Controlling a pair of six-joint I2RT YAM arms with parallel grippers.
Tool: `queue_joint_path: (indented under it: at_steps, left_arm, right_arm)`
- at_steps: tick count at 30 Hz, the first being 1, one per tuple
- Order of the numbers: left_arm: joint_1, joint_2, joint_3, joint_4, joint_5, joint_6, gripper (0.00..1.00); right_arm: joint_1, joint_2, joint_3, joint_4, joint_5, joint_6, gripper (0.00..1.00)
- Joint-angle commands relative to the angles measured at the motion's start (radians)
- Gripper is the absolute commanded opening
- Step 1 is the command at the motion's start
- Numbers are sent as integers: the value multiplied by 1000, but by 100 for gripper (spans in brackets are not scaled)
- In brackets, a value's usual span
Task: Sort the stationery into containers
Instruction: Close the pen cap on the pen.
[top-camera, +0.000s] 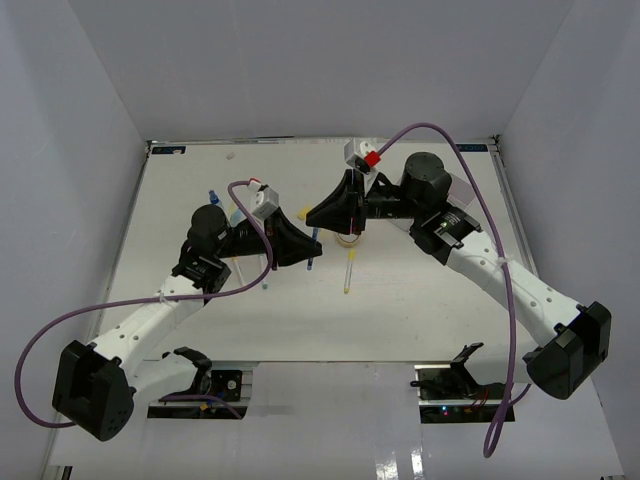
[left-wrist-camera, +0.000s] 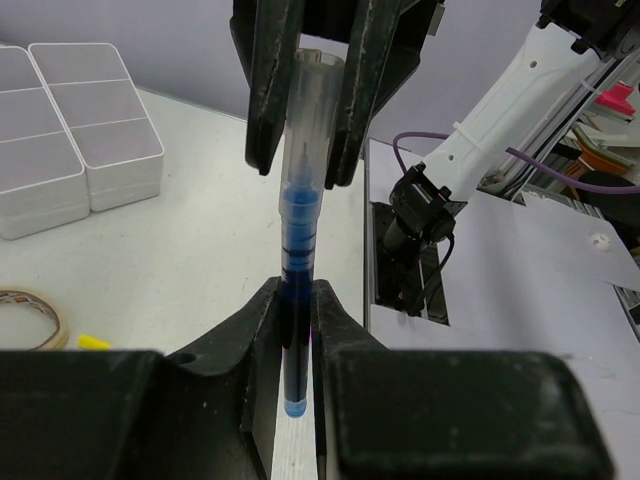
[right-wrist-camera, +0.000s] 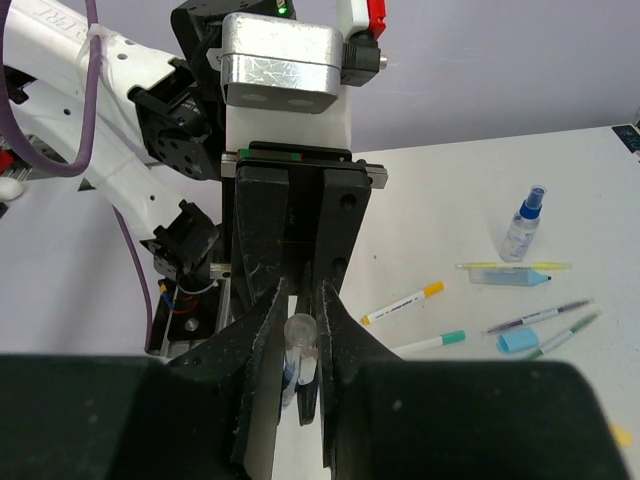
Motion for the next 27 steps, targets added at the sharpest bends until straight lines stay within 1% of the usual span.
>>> queue_joint_path:
  at_steps: [1, 7, 15, 19, 27]
  left_arm:
    - [29, -30, 8, 132, 19, -84, 0]
    - [38, -21, 20, 186, 8, -113, 0]
    - [39, 16, 80, 175, -16, -102, 0]
    - [38, 7, 78, 206, -64, -84, 0]
    - [38, 19, 153, 169, -136, -1, 0]
  right_arm:
    - [5, 12, -31, -31, -14, -29, 8]
    - [12, 25, -48, -88, -9, -60, 8]
    - [39, 55, -54, -100, 1, -62, 8]
    - [48, 66, -59, -105, 3, -62, 8]
    - [50, 71, -70, -163, 38, -103, 8]
